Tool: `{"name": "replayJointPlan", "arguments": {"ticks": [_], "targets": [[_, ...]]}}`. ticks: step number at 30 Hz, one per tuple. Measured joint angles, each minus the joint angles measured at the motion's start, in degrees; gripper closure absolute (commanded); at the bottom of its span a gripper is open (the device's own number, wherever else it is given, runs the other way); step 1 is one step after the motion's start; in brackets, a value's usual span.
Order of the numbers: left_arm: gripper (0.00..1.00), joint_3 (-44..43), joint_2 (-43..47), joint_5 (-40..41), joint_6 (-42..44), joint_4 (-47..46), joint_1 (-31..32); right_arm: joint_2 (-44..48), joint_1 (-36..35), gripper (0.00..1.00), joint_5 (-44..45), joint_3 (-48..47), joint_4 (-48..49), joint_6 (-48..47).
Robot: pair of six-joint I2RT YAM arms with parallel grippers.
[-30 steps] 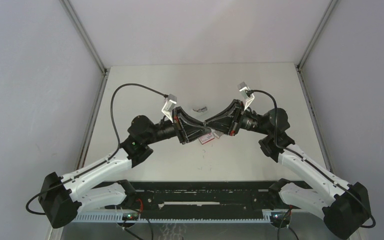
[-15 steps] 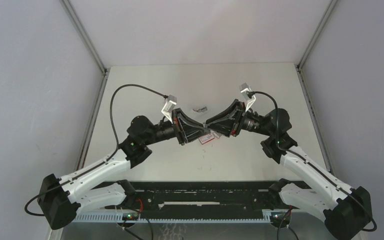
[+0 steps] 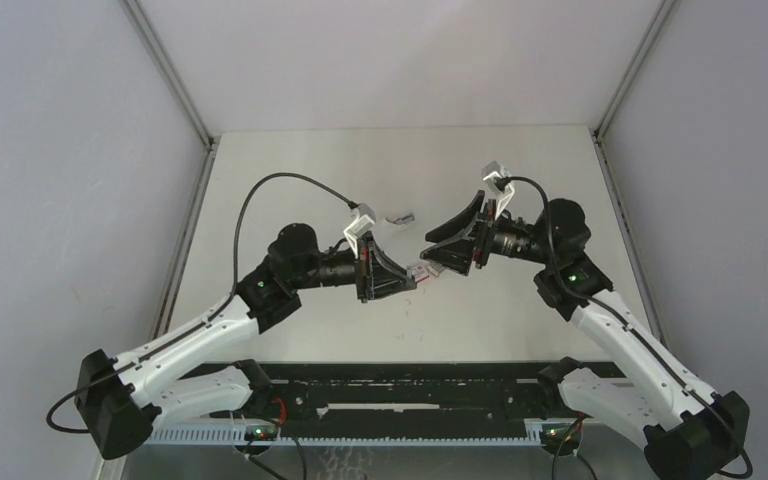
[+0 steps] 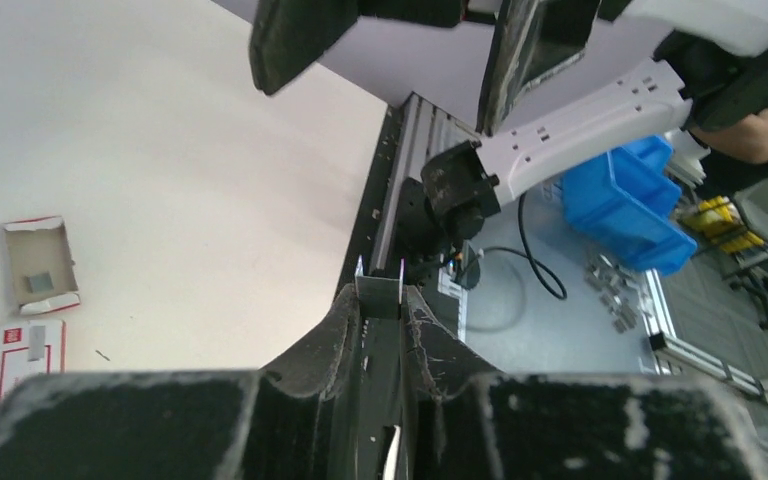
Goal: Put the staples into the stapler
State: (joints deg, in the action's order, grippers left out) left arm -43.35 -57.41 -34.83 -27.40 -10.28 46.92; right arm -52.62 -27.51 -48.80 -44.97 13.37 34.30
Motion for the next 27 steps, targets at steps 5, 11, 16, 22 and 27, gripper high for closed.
{"name": "replayJointPlan", "arguments": {"ticks": [5,11,16,22,27], "targets": [[0.94,-1.7,-0.5,-3.1,2.1,4.3,0.2,-0.5,0.0,0.39,-2.2,-6.5,-13.8,-8.3],[0.94,-3.4,-1.6,-4.9,5.2,11.4,1.3,-3.1,-1.0,0.39,-5.6,-8.5,-24.5,-13.4],[0.94,-6.3,-2.4,-6.1,8.3,16.9,1.9,-5.1,-3.8,0.39,-8.4,-8.5,-28.0,-14.7],[0.95,-7.2,-3.0,-7.4,10.4,19.9,2.3,-6.4,-4.9,0.43,-10.5,-8.5,-28.0,-14.9],[0.95,-7.2,-3.5,-7.6,10.9,21.3,2.6,-7.8,-5.7,0.48,-11.5,-8.5,-27.7,-14.8]]}}
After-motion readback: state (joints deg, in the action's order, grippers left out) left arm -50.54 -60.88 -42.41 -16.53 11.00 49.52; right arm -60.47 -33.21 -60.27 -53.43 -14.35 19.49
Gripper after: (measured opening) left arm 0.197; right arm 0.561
